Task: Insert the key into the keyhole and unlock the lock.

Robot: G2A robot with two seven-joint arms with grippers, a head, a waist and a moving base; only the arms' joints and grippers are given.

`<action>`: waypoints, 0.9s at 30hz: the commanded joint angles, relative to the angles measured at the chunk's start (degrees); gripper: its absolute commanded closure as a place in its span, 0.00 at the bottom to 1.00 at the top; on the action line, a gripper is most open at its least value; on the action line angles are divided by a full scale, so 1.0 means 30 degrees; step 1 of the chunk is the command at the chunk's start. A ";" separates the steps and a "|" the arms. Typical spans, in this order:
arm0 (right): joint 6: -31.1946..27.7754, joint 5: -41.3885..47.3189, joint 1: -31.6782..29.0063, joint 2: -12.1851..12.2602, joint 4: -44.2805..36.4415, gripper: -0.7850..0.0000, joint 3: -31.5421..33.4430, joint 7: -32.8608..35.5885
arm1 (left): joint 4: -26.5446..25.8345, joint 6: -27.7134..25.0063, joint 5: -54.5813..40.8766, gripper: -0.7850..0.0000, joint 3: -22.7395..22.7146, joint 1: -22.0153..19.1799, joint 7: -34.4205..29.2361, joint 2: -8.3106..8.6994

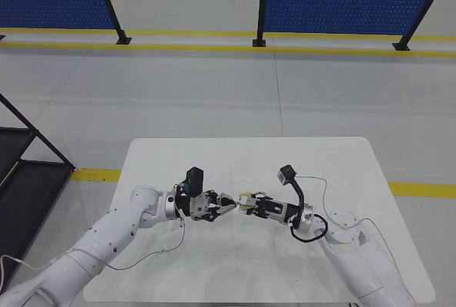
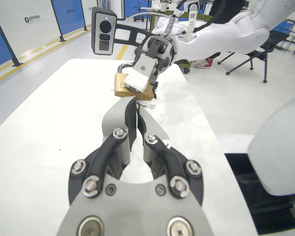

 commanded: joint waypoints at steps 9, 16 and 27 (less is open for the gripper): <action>0.0000 0.0000 0.0000 0.0000 0.0000 1.00 0.0000 0.0000 | 0.0018 0.0309 0.0850 1.00 -0.0329 0.0497 0.1175 -0.0162; 0.0000 0.0000 0.0000 0.0000 0.0000 1.00 0.0000 0.0000 | 0.0029 0.0274 0.1095 1.00 -0.0564 0.0596 0.1419 -0.0269; 0.0000 0.0000 0.0000 0.0000 0.0000 1.00 0.0000 0.0000 | -0.0031 0.0170 0.1147 1.00 -0.1005 0.0674 0.1346 -0.0405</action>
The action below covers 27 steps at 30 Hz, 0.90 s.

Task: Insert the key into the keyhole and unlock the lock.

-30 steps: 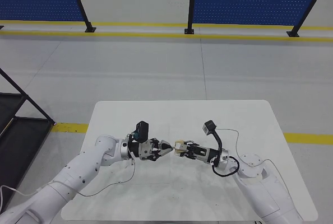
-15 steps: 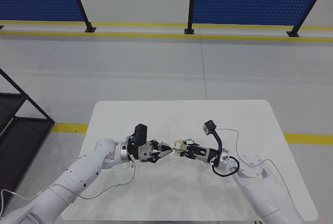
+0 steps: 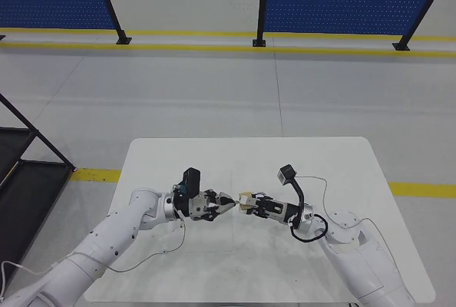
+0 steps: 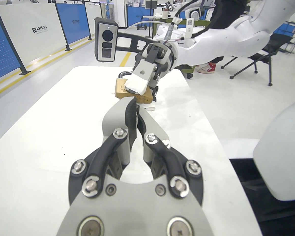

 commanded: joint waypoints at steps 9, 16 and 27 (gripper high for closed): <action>0.0000 0.0000 0.0000 0.0000 0.0000 1.00 0.0000 0.0000 | -0.0212 -0.0224 0.0331 1.00 -0.0367 0.0009 -0.0253 -0.0095; 0.0000 0.0000 0.0000 0.0000 0.0000 1.00 0.0000 0.0000 | -0.0253 0.0061 0.0604 1.00 -0.0439 -0.0029 -0.0186 -0.0236; 0.0000 0.0000 0.0000 0.0000 0.0000 1.00 0.0000 0.0000 | 0.0185 -0.0210 0.0517 0.00 -0.0831 0.0036 -0.0067 -0.0341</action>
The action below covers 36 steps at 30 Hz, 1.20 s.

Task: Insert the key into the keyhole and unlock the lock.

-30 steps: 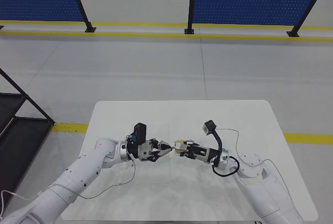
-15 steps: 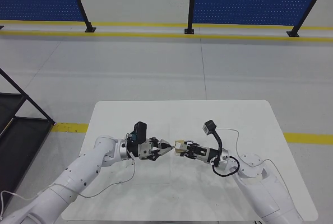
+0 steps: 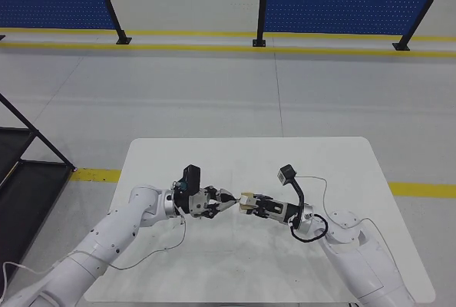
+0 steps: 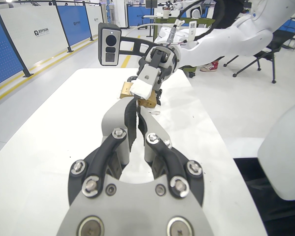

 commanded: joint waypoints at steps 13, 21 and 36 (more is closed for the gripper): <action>-0.0001 0.0002 0.0000 0.0000 0.0000 1.00 0.0001 0.0000 | -0.0468 0.0380 0.0852 0.00 -0.2493 0.2078 0.1296 0.0636; -0.0001 0.0002 0.0000 0.0000 0.0000 1.00 0.0001 0.0000 | -0.0730 0.0264 0.0644 0.00 -0.4206 0.3287 0.2122 0.1005; 0.1799 -0.2141 -0.0175 0.0093 -0.0426 1.00 0.0171 -0.1863 | -0.0730 0.0264 0.0644 0.00 -0.4206 0.3287 0.2122 0.1005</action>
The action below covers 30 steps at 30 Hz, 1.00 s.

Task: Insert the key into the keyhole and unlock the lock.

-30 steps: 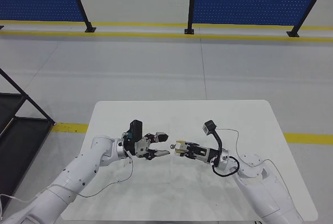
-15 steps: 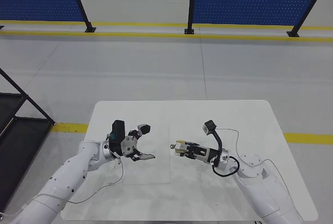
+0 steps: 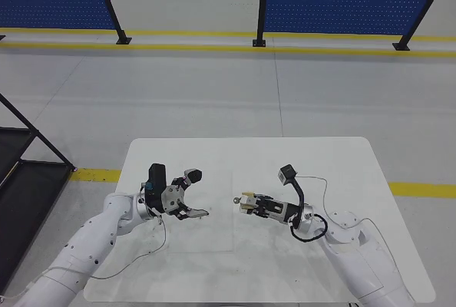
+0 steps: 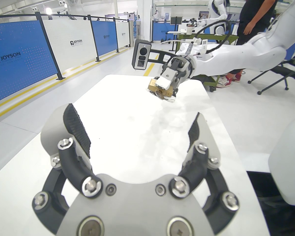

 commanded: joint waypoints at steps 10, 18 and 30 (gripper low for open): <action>0.9828 -0.7363 0.0146 0.0206 -0.2280 1.00 -0.0930 -0.2630 | 0.0000 0.0000 0.0000 0.00 0.0000 0.0000 0.0000 0.0000; 1.3415 -0.9087 0.1518 -0.0044 -0.1666 1.00 -0.2473 -0.1372 | 0.0000 0.0000 0.0000 0.00 0.0000 0.0000 0.0000 0.0000; 1.5714 -1.0630 0.2583 -0.0393 -0.0704 1.00 -0.3854 -0.1398 | 0.0000 0.0000 0.0000 0.00 0.0000 0.0000 0.0000 0.0000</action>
